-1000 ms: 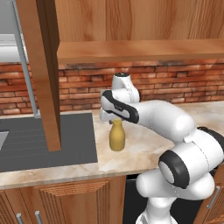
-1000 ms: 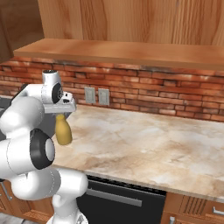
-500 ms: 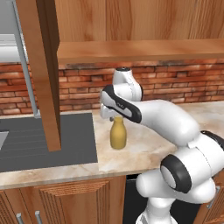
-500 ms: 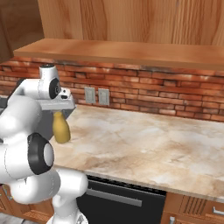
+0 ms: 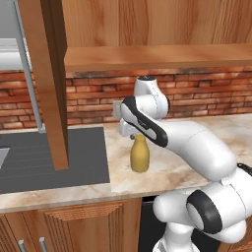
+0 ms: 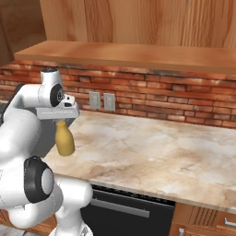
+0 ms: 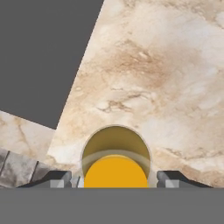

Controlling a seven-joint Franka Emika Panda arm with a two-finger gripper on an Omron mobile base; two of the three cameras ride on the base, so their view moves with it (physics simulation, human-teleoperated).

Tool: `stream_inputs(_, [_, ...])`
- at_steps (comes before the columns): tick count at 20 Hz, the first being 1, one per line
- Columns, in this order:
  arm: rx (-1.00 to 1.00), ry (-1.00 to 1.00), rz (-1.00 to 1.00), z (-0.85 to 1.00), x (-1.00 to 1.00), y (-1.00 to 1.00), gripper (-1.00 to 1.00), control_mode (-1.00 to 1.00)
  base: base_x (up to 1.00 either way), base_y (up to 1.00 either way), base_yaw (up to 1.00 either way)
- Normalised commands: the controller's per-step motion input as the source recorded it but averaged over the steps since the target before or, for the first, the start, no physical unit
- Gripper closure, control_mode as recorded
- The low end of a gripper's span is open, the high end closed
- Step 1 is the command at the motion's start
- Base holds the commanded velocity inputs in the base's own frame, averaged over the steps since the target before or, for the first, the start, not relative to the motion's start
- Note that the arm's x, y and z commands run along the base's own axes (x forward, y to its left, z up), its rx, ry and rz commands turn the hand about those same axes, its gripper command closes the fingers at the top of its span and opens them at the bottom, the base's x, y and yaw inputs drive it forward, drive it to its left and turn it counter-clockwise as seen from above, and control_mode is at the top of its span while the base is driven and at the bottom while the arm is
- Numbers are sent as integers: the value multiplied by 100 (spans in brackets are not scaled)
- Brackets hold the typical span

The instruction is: There is a tray on the dining counter. Grab the cup, mug, and pitcher and place them on the tray. The pitcher may be placed next to the tray if it cannot fit the tray.

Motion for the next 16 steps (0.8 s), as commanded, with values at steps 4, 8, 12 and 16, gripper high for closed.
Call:
stream_inputs(4, [0,0,0,10,-31,-18,100,-100,0,0,0])
stream_inputs(8, [0,0,0,16,-27,-21,100,-100,0,0,0])
stream_inputs(12, [0,0,-3,23,-23,-26,100,-100,0,0,0])
stream_inputs(16, [0,0,-7,19,-23,-31,100,-100,0,0,0])
